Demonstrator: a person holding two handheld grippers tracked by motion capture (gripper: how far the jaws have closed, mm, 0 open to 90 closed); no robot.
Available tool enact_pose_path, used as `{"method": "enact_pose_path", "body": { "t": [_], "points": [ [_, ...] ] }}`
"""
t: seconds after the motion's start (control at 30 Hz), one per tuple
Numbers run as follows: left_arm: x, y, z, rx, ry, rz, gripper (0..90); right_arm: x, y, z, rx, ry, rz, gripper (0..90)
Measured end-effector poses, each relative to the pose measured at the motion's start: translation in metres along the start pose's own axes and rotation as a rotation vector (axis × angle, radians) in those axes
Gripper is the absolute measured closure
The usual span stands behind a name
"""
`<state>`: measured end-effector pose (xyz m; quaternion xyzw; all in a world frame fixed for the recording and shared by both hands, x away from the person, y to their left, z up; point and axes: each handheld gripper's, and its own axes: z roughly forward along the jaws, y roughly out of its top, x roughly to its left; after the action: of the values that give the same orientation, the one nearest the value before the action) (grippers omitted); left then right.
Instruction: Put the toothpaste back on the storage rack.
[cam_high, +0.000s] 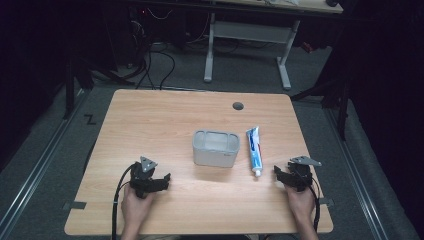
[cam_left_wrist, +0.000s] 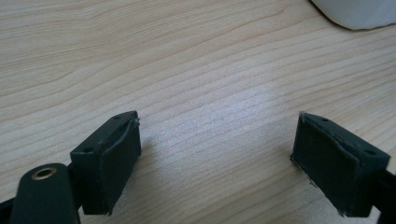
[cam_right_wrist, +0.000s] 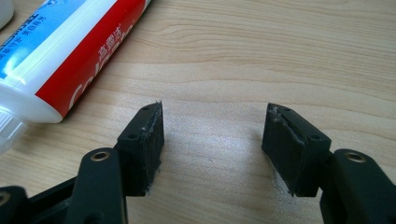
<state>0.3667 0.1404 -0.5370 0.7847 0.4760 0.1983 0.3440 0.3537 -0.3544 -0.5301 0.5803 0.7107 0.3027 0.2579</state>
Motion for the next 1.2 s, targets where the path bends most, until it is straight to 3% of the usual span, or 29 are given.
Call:
{"method": "enact_pose_path", "body": {
  "t": [0.83, 1.03, 1.2],
  "points": [
    [0.0003, 0.0001, -0.0001, 0.001, -0.002, 0.001, 15.6, -0.0008, 0.0007, 0.0002, 0.001, 0.014, -0.008, 39.4],
    [0.0003, 0.0001, -0.0001, 0.001, -0.001, 0.001, 15.7, 0.0002, 0.0009, -0.0016, 0.003, 0.046, 0.006, 43.6],
    [0.0003, 0.0001, -0.0001, 0.001, -0.001, 0.0, 15.7, 0.0038, 0.001, -0.0044, 0.007, 0.065, -0.015, 43.7]
  ]
}}
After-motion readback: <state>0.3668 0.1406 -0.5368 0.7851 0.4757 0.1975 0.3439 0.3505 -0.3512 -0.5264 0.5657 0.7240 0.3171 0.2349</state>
